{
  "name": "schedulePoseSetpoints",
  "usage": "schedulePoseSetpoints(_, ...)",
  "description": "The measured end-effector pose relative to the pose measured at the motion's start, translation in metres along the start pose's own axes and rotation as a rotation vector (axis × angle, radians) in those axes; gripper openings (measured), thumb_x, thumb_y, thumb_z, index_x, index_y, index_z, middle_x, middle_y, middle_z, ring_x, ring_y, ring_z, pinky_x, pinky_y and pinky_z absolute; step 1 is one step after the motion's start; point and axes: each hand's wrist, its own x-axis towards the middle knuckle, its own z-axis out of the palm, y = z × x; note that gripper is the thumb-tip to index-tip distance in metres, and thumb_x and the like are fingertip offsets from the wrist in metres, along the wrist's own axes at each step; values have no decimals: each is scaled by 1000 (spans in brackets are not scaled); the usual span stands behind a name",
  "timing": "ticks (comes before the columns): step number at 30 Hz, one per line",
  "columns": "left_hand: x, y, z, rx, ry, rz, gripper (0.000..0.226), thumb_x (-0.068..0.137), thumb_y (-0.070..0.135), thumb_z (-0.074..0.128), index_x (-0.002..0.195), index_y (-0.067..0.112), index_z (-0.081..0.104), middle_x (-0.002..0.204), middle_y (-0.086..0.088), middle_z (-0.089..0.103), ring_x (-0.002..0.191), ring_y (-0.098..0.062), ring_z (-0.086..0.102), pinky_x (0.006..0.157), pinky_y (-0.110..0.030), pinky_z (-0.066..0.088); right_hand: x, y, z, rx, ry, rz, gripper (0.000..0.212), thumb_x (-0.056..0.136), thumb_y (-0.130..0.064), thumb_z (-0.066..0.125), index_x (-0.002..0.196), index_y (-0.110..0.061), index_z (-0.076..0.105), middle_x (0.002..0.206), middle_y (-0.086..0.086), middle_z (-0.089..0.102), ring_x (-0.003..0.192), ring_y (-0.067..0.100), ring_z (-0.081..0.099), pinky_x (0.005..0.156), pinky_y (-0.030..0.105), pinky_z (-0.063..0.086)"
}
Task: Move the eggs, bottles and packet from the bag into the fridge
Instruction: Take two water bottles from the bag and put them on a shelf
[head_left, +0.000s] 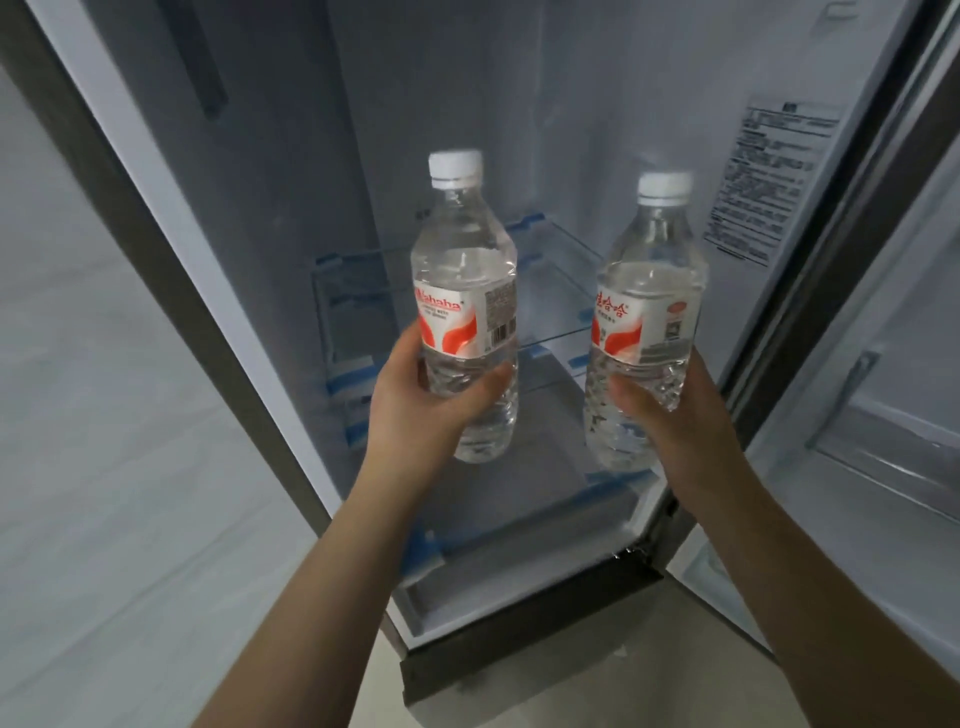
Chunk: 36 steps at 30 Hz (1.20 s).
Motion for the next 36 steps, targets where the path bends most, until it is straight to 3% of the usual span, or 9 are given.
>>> schedulePoseSetpoints(4, 27, -6, 0, 46, 46, 33, 65, 64, 42, 84, 123, 28, 60, 117, 5, 68, 105, -13, 67, 91, -43, 56, 34, -11, 16, 20, 1, -16, 65, 72, -47, 76, 130, -34, 50, 119, -14, 65, 108, 6, 63, 93, 43, 52)
schedulePoseSetpoints(9, 55, -16, 4, 57, 111, 19, 65, 65, 37, 87, 124, 30, 60, 119, 7, 66, 106, -10, 65, 92, -39, 56, 73, -18, 28, 65, 9, -52, 58, 71, -39, 73, 125, -31, 55, 111, -17, 69, 100, 2, 65, 80, 24, 52)
schedulePoseSetpoints(16, 94, -13, 16, 48, 256, 23, 58, 64, 29, 86, 118, 32, 64, 117, 4, 67, 102, -9, 67, 90, -39, 56, 132, -7, 39, 64, -27, -97, 48, 73, -30, 81, 116, -32, 59, 109, -14, 70, 100, 2, 65, 84, 28, 52)
schedulePoseSetpoints(20, 119, -15, 26, 34, 311, -7, 45, 70, 19, 85, 108, 32, 66, 102, 12, 73, 94, -2, 68, 83, -27, 56, 168, 6, 52, 28, -71, -116, 54, 69, -36, 83, 117, -27, 61, 108, -10, 71, 99, 6, 67, 86, 37, 55)
schedulePoseSetpoints(26, 158, -30, 37, 38, 397, -79, 40, 73, 15, 84, 97, 37, 60, 90, 20, 68, 78, 16, 63, 62, -3, 46, 214, 21, 81, 41, -68, -114, 52, 68, -35, 85, 115, -25, 63, 103, -11, 71, 93, 0, 67, 80, 26, 53)
schedulePoseSetpoints(28, 170, -38, 38, 9, 435, -127, 42, 72, 14, 84, 105, 30, 62, 96, 16, 69, 81, 11, 64, 64, -7, 48, 230, 28, 88, 50, -59, -89, 57, 66, -37, 85, 117, -26, 62, 106, -10, 71, 96, 3, 67, 84, 31, 54)
schedulePoseSetpoints(31, 190, -49, 36, -1, 519, -163, 53, 71, 15, 84, 117, 25, 60, 108, 8, 69, 97, -9, 67, 81, -27, 55, 248, 39, 94, 58, -44, -74, 58, 65, -37, 85, 116, -27, 61, 107, -9, 71, 96, 5, 66, 85, 33, 54)
schedulePoseSetpoints(36, 218, -62, 27, 56, 585, -143, 61, 66, 21, 84, 121, 25, 57, 114, 7, 68, 101, -15, 66, 87, -42, 58, 267, 50, 103, 44, -35, -86, 56, 67, -31, 85, 117, -22, 62, 107, -6, 70, 95, 5, 66, 81, 27, 54)
